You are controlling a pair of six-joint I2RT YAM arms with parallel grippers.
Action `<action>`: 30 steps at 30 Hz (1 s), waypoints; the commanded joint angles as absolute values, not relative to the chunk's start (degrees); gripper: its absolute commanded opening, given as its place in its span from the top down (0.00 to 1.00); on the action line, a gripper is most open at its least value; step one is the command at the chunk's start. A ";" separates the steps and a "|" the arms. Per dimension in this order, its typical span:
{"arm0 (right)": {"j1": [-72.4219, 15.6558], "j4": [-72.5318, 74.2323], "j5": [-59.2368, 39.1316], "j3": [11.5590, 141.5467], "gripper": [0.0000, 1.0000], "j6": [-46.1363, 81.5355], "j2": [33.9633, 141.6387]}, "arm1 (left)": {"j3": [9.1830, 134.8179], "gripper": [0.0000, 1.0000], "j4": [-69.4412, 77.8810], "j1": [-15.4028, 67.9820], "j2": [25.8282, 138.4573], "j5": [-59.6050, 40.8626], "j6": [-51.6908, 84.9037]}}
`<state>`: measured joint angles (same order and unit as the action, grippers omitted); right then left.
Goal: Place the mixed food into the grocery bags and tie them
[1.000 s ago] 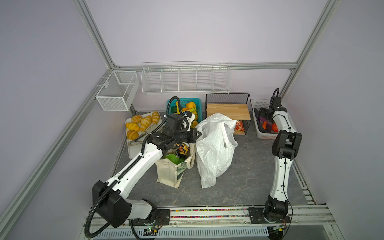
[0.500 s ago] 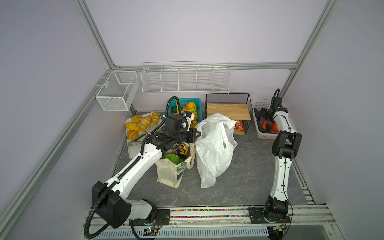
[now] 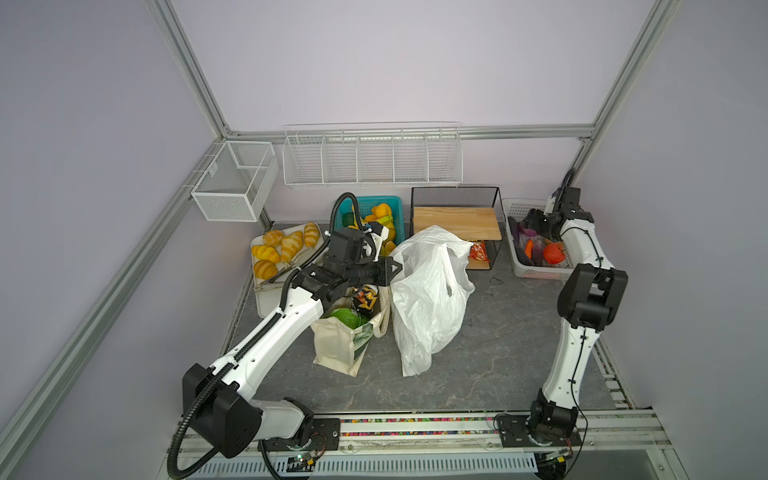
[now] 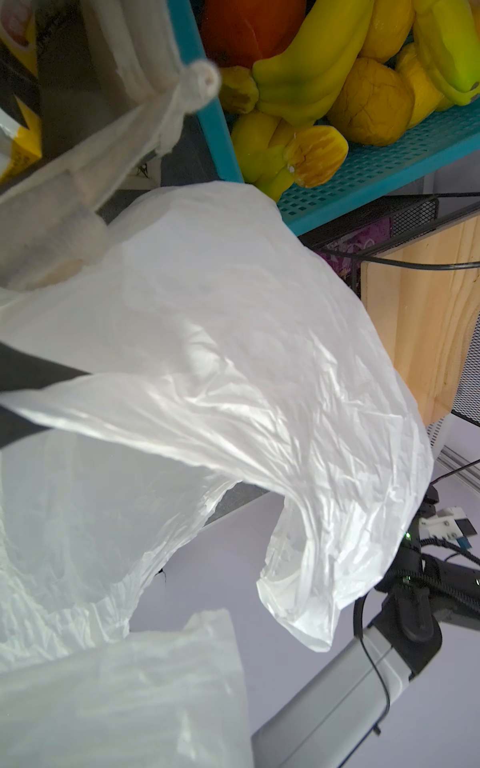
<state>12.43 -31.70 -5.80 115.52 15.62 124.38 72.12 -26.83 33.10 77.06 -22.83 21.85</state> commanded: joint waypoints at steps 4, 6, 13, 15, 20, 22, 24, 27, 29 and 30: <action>9.65 -11.95 -10.52 88.85 0.40 23.35 102.06 | 71.10 1.00 -25.60 32.87 76.30 -24.68 21.59; 7.62 -7.80 -11.28 80.12 0.40 25.35 95.94 | 71.06 1.00 -25.32 32.87 76.29 -25.11 21.88; -1.61 -1.76 -9.89 57.41 0.39 26.75 69.32 | 70.58 1.00 -24.83 32.87 76.34 -25.50 22.21; -3.78 -6.27 -9.02 54.96 0.39 25.71 62.53 | 70.53 1.00 -24.79 32.87 76.29 -25.75 22.24; -8.17 -15.12 -13.20 50.75 0.40 24.89 49.96 | 70.57 1.00 -24.87 32.89 76.11 -25.25 22.15; -9.64 -16.98 -16.42 48.12 0.40 24.08 47.00 | 70.57 1.00 -25.01 32.87 76.00 -24.97 21.89; -11.16 -17.57 -20.04 47.24 0.40 22.64 45.48 | 70.58 1.00 -25.05 32.87 76.01 -24.78 21.81; -14.36 -16.28 -24.22 47.14 0.41 20.20 45.94 | 70.71 1.00 -25.05 32.87 76.17 -25.00 21.72; -16.28 -15.29 -24.78 47.91 0.42 19.02 47.39 | 70.75 1.00 -25.05 32.87 76.35 -25.43 21.71; -17.10 -14.61 -24.82 48.54 0.42 18.59 48.36 | 70.67 1.00 -24.97 32.88 76.44 -25.69 21.71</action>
<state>-15.33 -16.05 -20.97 47.99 21.87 47.22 70.91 -25.76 33.10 77.01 -24.99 22.04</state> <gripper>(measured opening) 0.770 0.047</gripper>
